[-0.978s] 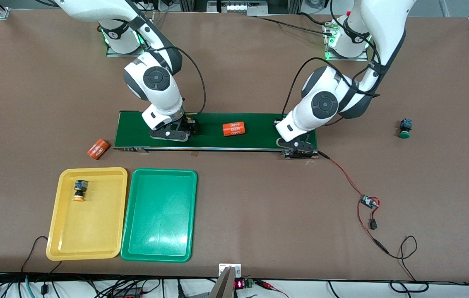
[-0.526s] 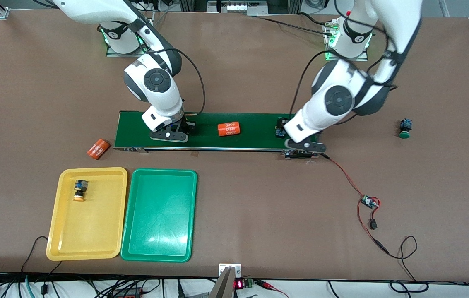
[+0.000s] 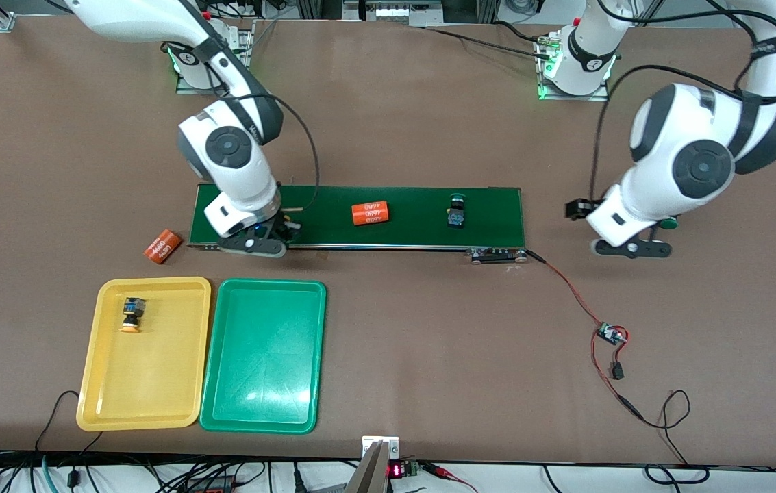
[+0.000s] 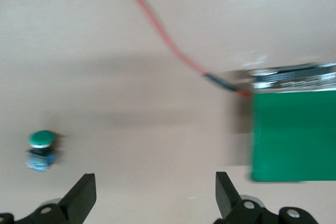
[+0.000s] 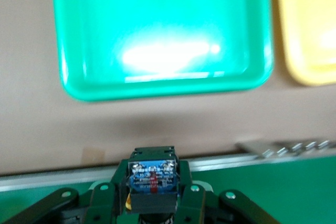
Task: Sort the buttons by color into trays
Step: 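Carry the black button to the yellow tray while the left gripper grasps the green button, then open the right gripper over the yellow tray while the left gripper returns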
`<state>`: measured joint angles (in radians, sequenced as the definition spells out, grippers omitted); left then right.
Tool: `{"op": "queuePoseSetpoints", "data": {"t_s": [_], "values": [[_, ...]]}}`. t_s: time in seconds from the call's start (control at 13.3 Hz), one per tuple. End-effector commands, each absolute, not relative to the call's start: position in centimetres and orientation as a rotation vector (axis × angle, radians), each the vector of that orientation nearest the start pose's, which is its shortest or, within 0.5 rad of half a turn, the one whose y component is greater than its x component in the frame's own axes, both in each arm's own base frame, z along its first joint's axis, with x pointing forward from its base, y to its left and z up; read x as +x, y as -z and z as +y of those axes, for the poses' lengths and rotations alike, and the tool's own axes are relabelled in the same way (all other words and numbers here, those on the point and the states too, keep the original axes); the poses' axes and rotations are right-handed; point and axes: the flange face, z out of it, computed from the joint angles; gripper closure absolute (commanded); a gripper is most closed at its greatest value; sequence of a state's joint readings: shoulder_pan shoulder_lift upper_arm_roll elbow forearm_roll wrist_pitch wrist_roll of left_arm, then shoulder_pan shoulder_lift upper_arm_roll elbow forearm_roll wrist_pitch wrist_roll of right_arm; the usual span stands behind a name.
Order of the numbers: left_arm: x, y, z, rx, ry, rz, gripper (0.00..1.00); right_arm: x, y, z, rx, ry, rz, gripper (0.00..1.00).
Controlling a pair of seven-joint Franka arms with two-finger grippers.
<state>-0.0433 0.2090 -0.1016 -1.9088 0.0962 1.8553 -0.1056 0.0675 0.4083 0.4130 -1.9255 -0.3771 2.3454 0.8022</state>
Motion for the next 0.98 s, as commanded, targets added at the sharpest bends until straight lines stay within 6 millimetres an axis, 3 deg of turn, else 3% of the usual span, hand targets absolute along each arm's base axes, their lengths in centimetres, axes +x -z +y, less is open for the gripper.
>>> {"op": "queuePoseSetpoints", "data": {"t_s": [0.0,0.3,0.45,0.6,0.75,0.9], "values": [[56.1,-34.2,-0.1,-2.969,-0.488,0.212,0.00,60.3,-33.2,24.1,-3.218,0.220,0.127,0.87],[53.8,-31.4,8.9,-2.926,-0.560,0.302,0.00,65.2,-34.2,16.0,-3.257,0.164,0.021,0.87],[51.7,-28.1,13.0,-2.958,-0.474,0.373,0.00,66.8,-33.5,12.1,-3.261,0.143,-0.029,0.87],[49.1,-24.4,14.9,-2.977,-0.364,0.409,0.00,68.3,-31.0,8.3,-3.279,0.091,-0.068,0.87],[47.9,-22.0,15.7,-2.980,-0.350,0.411,0.00,69.3,-28.7,5.7,-3.290,0.061,-0.069,0.87],[47.4,-20.1,17.1,-2.966,-0.323,0.507,0.00,70.5,-25.0,1.0,-3.288,0.024,-0.101,0.87]]}}
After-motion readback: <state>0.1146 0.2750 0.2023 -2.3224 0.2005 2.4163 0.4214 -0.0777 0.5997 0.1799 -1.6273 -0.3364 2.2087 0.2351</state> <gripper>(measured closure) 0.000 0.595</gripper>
